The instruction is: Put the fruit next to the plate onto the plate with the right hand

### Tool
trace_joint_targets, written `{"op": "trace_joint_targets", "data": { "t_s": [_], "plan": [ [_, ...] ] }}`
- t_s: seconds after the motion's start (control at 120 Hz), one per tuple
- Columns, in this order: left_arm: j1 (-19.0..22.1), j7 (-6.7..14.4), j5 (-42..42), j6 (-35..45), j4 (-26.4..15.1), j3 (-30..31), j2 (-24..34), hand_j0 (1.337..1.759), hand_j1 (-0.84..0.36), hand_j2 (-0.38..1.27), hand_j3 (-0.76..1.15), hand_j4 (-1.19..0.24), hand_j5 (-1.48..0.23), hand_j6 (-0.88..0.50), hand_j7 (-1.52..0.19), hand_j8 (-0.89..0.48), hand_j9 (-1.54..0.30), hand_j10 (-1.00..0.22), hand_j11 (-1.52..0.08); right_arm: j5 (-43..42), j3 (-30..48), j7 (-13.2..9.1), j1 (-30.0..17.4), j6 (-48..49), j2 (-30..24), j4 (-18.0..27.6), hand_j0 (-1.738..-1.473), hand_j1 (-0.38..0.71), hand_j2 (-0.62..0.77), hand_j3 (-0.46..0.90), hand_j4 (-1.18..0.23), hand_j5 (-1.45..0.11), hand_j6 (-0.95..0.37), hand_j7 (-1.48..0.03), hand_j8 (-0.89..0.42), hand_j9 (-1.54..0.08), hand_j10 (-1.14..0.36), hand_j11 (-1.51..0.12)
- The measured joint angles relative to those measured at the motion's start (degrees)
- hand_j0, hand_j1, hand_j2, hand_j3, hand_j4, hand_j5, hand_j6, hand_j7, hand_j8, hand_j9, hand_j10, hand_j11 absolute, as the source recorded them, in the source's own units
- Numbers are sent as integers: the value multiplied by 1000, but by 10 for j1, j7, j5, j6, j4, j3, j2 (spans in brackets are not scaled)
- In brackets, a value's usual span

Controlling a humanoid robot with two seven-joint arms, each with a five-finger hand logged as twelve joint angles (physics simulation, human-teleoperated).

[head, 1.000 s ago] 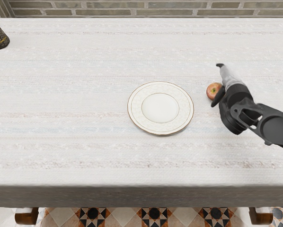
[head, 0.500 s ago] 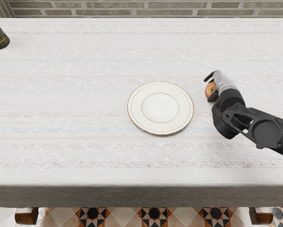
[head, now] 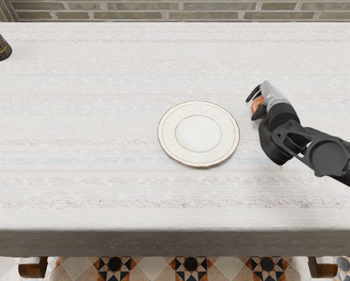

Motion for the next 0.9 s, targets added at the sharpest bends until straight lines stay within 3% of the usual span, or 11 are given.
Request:
{"op": "trace_joint_targets", "data": {
  "t_s": [0.208,0.417,0.467,0.525,0.575,0.583,0.733,0.767,0.9],
  "plan": [
    [0,0,0,0,0,0,0,1658,349,0,0,0,0,0,0,0,0,0,0,1,3,-1,32,0,13,19,-1646,230,144,0,-780,-1081,-413,-1038,-190,-1073,-273,-1078],
    [0,0,0,0,0,0,0,1658,349,0,0,0,0,0,0,0,0,0,0,1,12,-1,47,0,25,104,-1648,192,374,0,-809,-1144,-638,-1086,-346,-1126,-360,-1130],
    [0,0,0,0,0,0,0,1658,349,0,0,0,0,0,0,0,0,0,0,3,12,-1,47,1,30,114,-1648,152,278,0,-813,-1164,-674,-1097,-365,-1137,-363,-1139],
    [0,0,0,0,0,0,0,1658,349,0,0,0,0,0,0,0,0,0,0,2,12,-1,45,0,36,121,-1649,167,350,0,-822,-1170,-724,-1106,-401,-1137,-374,-1141],
    [0,0,0,0,0,0,0,1658,349,0,0,0,0,0,0,0,0,0,0,2,12,-1,40,0,40,124,-1649,151,281,0,-827,-1177,-756,-1112,-416,-1143,-366,-1144],
    [0,0,0,0,0,0,0,1658,349,0,0,0,0,0,0,0,0,0,0,2,12,0,39,0,41,125,-1649,155,339,0,-827,-1178,-761,-1113,-417,-1143,-362,-1144],
    [0,0,0,0,0,0,0,1658,349,0,0,0,0,0,0,0,0,0,0,3,9,0,15,0,67,121,-1651,213,322,0,-842,-1178,-820,-1124,-424,-1150,-327,-1142],
    [0,0,0,0,0,0,0,1658,349,0,0,0,0,0,0,0,0,0,0,1,9,0,12,-1,69,120,-1652,208,299,0,-795,-1100,-775,-1057,-432,-1076,-359,-1072],
    [0,0,0,0,0,0,0,1658,349,0,0,0,0,0,0,0,0,0,0,-1,16,1,9,-2,68,118,-1655,-49,160,0,-428,-590,-417,-568,-238,-578,-200,-576]
  ]
}}
